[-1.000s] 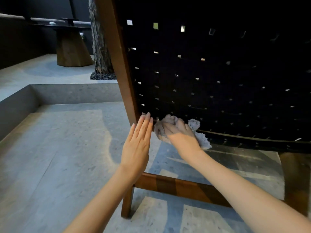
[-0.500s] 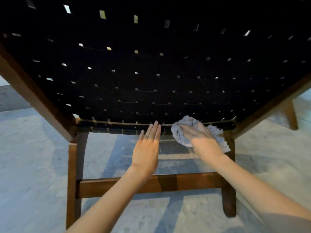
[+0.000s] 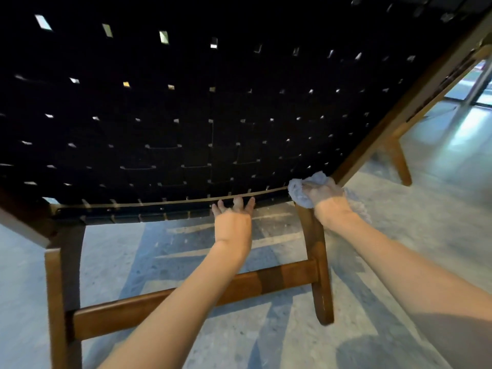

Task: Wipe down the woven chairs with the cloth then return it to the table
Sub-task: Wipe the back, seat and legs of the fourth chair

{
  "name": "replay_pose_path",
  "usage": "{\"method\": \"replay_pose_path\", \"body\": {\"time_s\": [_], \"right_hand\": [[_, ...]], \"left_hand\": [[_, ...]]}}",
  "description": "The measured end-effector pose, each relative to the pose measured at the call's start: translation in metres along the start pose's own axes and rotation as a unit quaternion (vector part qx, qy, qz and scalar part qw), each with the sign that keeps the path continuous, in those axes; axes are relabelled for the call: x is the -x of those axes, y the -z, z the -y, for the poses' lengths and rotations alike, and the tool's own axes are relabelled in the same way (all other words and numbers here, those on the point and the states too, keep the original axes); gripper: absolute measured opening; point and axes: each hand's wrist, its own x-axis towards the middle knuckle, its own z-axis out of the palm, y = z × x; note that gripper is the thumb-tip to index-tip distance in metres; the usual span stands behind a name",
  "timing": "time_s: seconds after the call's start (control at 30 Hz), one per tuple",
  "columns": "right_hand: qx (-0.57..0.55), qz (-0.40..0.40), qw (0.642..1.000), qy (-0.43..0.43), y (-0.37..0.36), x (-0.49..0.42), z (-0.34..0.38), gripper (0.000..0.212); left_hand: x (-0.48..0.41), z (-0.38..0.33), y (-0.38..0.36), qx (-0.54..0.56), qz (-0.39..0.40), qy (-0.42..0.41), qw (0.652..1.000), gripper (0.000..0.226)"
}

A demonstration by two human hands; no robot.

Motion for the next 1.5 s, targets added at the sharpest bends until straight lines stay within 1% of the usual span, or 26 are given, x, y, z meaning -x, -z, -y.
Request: {"method": "replay_pose_path", "body": {"time_s": [0.03,0.07,0.13,0.2,0.23,0.27,0.37,0.47,0.53,0.6,0.63,0.67,0.8,0.9,0.97,1.0,1.03,1.07,1.13,1.17,1.2,1.27,1.3,1.37,1.43,1.5], "right_hand": [[-0.008,-0.004,0.999,-0.033,0.01,0.001,0.005,0.044],[-0.03,-0.04,0.997,-0.051,0.021,0.005,0.008,0.044],[-0.043,-0.166,0.985,-0.022,0.05,0.02,0.004,0.049],[-0.04,-0.316,0.948,-0.011,0.079,0.047,-0.011,0.052],[-0.027,-0.37,0.928,-0.025,0.091,0.058,-0.021,0.049],[-0.008,-0.399,0.916,-0.038,0.104,0.066,-0.031,0.046],[0.016,-0.446,0.888,-0.114,0.141,0.072,-0.056,0.051],[0.018,-0.47,0.866,-0.167,0.155,0.064,-0.075,0.044],[-0.057,-0.484,0.85,-0.202,0.155,0.051,-0.08,0.038],[-0.182,-0.501,0.808,-0.25,0.151,0.04,-0.075,0.039],[-0.209,-0.508,0.793,-0.265,0.146,0.035,-0.071,0.04],[-0.22,-0.505,0.79,-0.27,0.139,0.033,-0.066,0.04],[-0.249,-0.449,0.822,-0.248,0.104,0.028,-0.056,0.042],[-0.225,-0.387,0.862,-0.239,0.072,0.026,-0.045,0.045],[-0.193,-0.355,0.888,-0.22,0.046,0.024,-0.034,0.059],[-0.204,-0.331,0.897,-0.21,0.038,0.024,-0.03,0.058],[-0.232,-0.321,0.891,-0.222,0.03,0.024,-0.028,0.054],[-0.254,-0.282,0.897,-0.226,0.023,0.024,-0.023,0.049],[-0.209,-0.259,0.919,-0.212,0.009,0.021,-0.011,0.039],[-0.211,-0.243,0.923,-0.211,-0.002,0.019,-0.004,0.037],[-0.242,-0.186,0.924,-0.231,-0.01,0.016,0.004,0.036],[-0.335,-0.171,0.88,-0.291,-0.033,0.009,0.015,0.042],[-0.36,-0.141,0.87,-0.305,-0.042,0.004,0.018,0.052],[-0.407,-0.112,0.865,-0.27,-0.054,-0.004,0.014,0.068],[-0.409,-0.09,0.883,-0.211,-0.052,-0.006,0.01,0.072],[-0.392,-0.092,0.897,-0.181,-0.049,-0.002,0.01,0.078]], "left_hand": [[-0.002,-0.001,0.003,-0.002,0.005,0.004,1.0,0.072],[-0.005,-0.002,0.006,-0.004,0.01,0.006,1.0,0.071],[-0.008,-0.002,0.011,-0.009,0.019,0.005,1.0,0.066],[-0.009,-0.002,0.014,-0.016,0.025,0.003,1.0,0.061],[-0.01,-0.003,0.015,-0.018,0.026,0.004,0.999,0.058],[-0.011,-0.004,0.016,-0.019,0.026,0.006,0.999,0.056],[-0.013,-0.006,0.019,-0.02,0.027,0.008,0.999,0.05],[-0.012,-0.005,0.021,-0.023,0.023,0.003,0.999,0.047],[-0.012,-0.005,0.019,-0.031,0.004,0.001,1.0,0.047],[-0.012,-0.004,0.015,-0.028,-0.01,0.001,1.0,0.048],[-0.013,-0.003,0.013,-0.028,-0.014,0.001,1.0,0.049],[-0.013,-0.003,0.012,-0.03,-0.02,0.002,0.999,0.049],[-0.011,-0.003,0.005,-0.055,-0.053,0.002,0.997,0.055],[-0.011,-0.005,0.003,-0.056,-0.068,0.01,0.996,0.053],[-0.012,-0.007,0.003,-0.057,-0.076,0.017,0.995,0.05],[-0.012,-0.007,0.003,-0.056,-0.079,0.018,0.995,0.049],[-0.012,-0.007,0.003,-0.054,-0.084,0.017,0.995,0.049],[-0.011,-0.006,0.003,-0.054,-0.09,0.014,0.994,0.049],[-0.009,-0.005,0.0,-0.053,-0.103,0.007,0.993,0.052],[-0.009,-0.004,-0.001,-0.054,-0.108,0.005,0.993,0.054],[-0.008,-0.004,-0.002,-0.056,-0.112,0.003,0.992,0.056],[-0.009,-0.003,-0.005,-0.062,-0.122,0.002,0.991,0.058],[-0.009,-0.003,-0.007,-0.061,-0.125,0.004,0.99,0.059],[-0.012,-0.004,-0.01,-0.052,-0.126,0.01,0.991,0.06],[-0.013,-0.006,-0.014,-0.03,-0.117,0.022,0.992,0.063],[-0.009,-0.009,-0.019,-0.013,-0.112,0.034,0.993,0.066]]}}
